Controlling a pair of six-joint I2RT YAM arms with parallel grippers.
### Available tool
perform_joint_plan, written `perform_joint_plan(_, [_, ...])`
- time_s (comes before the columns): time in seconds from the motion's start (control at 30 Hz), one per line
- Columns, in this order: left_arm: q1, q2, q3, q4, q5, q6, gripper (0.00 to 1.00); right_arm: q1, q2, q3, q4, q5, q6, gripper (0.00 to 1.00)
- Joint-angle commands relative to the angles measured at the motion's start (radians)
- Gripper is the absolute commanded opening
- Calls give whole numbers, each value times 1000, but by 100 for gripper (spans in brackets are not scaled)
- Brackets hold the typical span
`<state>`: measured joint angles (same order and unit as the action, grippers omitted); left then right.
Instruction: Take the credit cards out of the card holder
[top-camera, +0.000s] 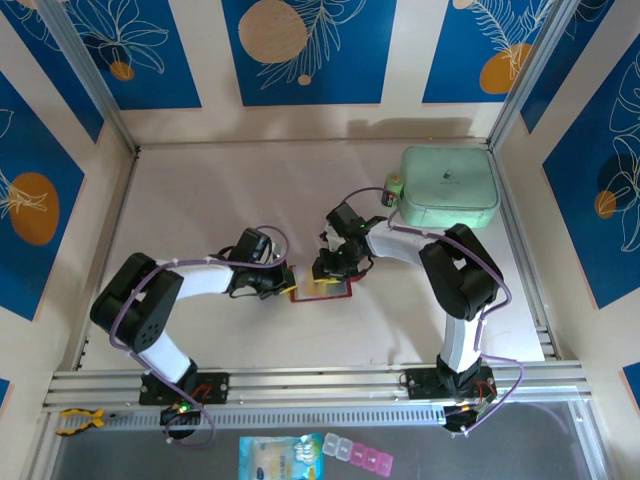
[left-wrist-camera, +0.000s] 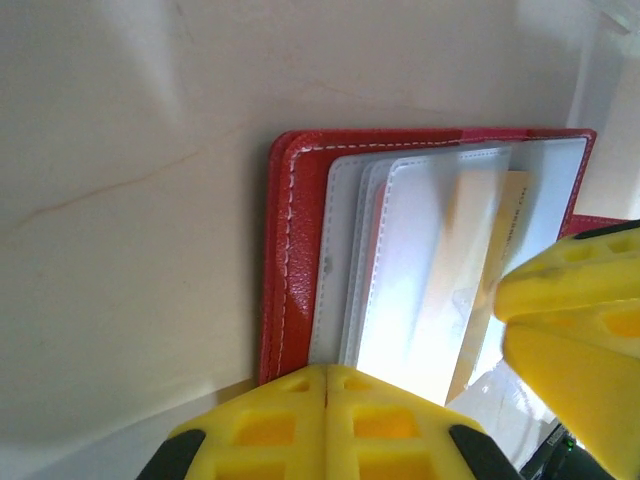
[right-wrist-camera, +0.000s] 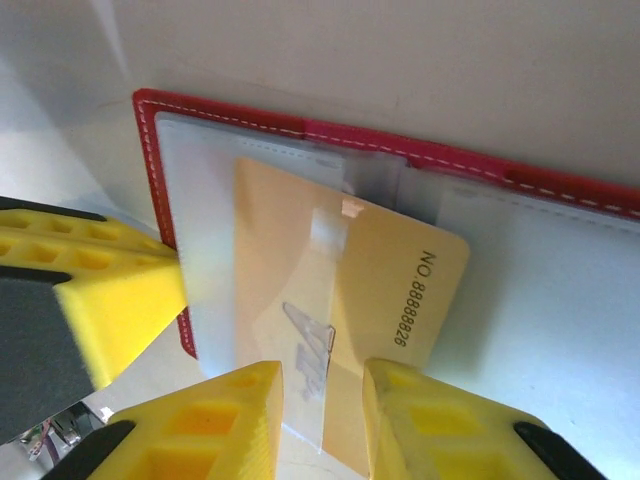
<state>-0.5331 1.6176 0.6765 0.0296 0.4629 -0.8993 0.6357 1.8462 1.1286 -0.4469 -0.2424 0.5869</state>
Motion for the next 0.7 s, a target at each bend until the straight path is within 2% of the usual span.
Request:
perform_joint_plan(0.0, [6,-38,32,-87,-29,34,0,1,-67,-7,-1,-18,-15,28])
perform_joint_plan(0.27, [-16,-49,75,-124,-41,39,0,-34,-94,-52,27,-44,8,28])
perform_joint_plan(0.67, [-81,60,154,-126,-48,33,0,-52,-54,-85,58,-101,25,29])
